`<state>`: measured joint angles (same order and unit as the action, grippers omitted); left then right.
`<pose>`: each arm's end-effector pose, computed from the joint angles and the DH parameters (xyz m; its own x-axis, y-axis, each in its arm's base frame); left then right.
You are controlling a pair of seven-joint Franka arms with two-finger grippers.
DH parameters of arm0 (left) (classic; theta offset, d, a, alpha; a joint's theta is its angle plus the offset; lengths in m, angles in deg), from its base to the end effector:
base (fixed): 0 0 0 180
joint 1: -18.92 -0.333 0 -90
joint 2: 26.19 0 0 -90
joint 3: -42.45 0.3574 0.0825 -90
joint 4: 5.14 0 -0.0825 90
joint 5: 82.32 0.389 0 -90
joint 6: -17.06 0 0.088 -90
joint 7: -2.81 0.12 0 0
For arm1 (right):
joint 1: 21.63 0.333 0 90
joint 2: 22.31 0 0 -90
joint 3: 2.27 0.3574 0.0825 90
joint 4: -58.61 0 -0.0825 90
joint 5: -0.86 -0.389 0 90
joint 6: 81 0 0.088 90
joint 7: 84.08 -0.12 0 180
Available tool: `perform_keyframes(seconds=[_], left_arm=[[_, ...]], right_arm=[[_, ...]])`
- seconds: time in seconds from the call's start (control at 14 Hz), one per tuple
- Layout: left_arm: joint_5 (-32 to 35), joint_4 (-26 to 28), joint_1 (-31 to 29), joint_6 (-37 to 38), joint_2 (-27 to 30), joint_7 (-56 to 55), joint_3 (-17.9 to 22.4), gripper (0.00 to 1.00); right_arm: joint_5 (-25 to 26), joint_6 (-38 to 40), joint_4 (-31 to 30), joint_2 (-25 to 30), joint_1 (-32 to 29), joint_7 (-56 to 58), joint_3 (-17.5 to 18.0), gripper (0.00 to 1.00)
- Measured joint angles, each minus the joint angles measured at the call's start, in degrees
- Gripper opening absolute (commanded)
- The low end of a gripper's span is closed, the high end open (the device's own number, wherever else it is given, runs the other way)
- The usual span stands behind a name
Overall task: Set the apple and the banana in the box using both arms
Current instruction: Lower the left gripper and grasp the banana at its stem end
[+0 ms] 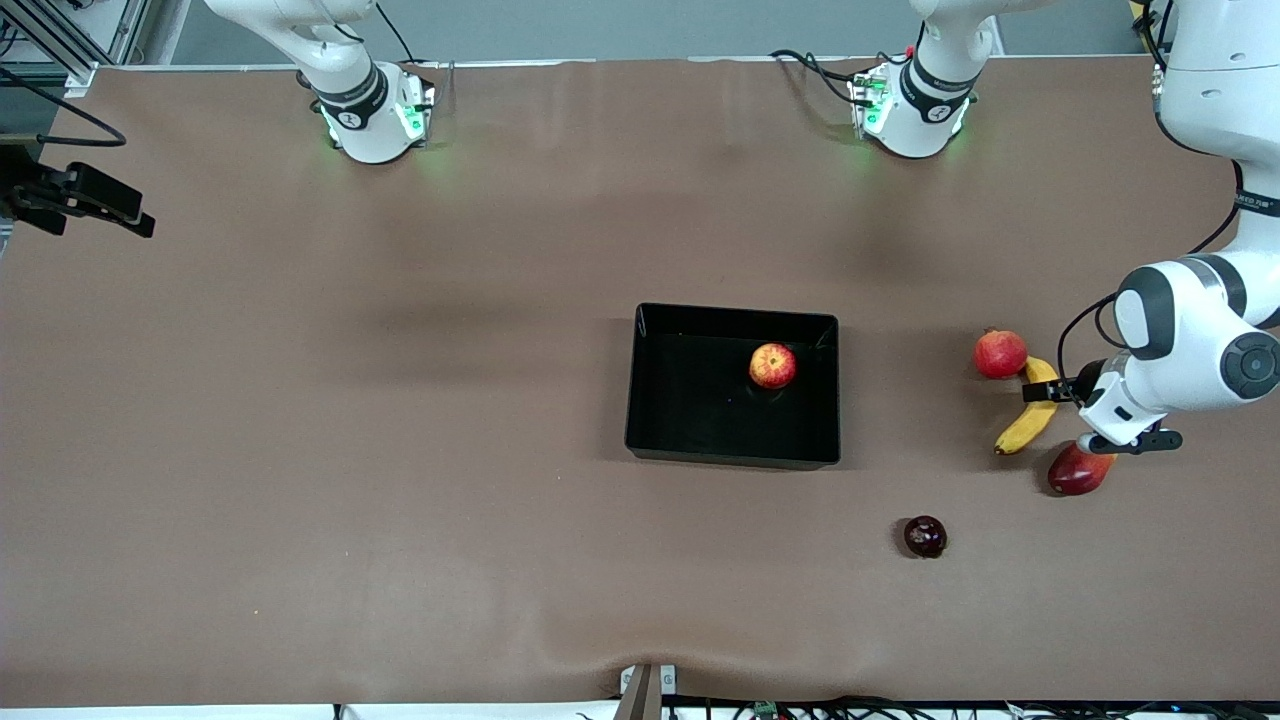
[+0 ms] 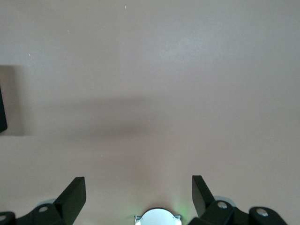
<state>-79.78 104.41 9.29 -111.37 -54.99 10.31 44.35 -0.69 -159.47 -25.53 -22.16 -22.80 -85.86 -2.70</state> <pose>0.6178 0.1267 0.2375 0.9834 0.0385 -0.1773 0.0350 -0.9991 -0.0225 0.5357 -0.0113 0.6855 0.9939 -0.0534 -0.0969 -0.0560 -0.9981 -0.0239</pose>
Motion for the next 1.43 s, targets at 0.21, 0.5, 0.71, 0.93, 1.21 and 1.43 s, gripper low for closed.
perform_keyframes(seconds=[0.21,0.5,0.71,0.93,1.21,1.43], left_arm=[[0.0,2.34,-0.13,-3.92,-0.51,1.04,-0.17,1.0],[0.0,3.83,-0.11,-6.9,-1.58,1.7,-0.29,0.87],[0.01,3.91,-0.27,-7.38,-2.01,3.32,-0.15,0.68],[0.01,3.91,-0.89,-7.46,-2.13,4.25,-0.1,0.3],[0.04,3.87,-1.5,-7.71,-2.12,7.83,-0.06,0.0],[0.04,3.56,-2.32,-7.82,-1.56,13.31,-0.05,0.0]], right_arm=[[-0.02,-1.29,0.0,-0.02,0.19,0.0,0.09,1.0],[-0.02,-2.93,0.0,-0.12,0.2,-0.01,0.05,1.0],[-0.02,-3.56,0.0,-0.29,0.16,-0.01,-0.09,1.0],[-0.02,-3.66,-0.01,-0.97,0.16,-0.01,-0.07,1.0],[-0.03,-3.79,0.0,-1.32,0.23,-0.02,0.04,1.0],[-0.03,-3.79,0.0,-1.34,0.23,-0.02,0.04,1.0]])
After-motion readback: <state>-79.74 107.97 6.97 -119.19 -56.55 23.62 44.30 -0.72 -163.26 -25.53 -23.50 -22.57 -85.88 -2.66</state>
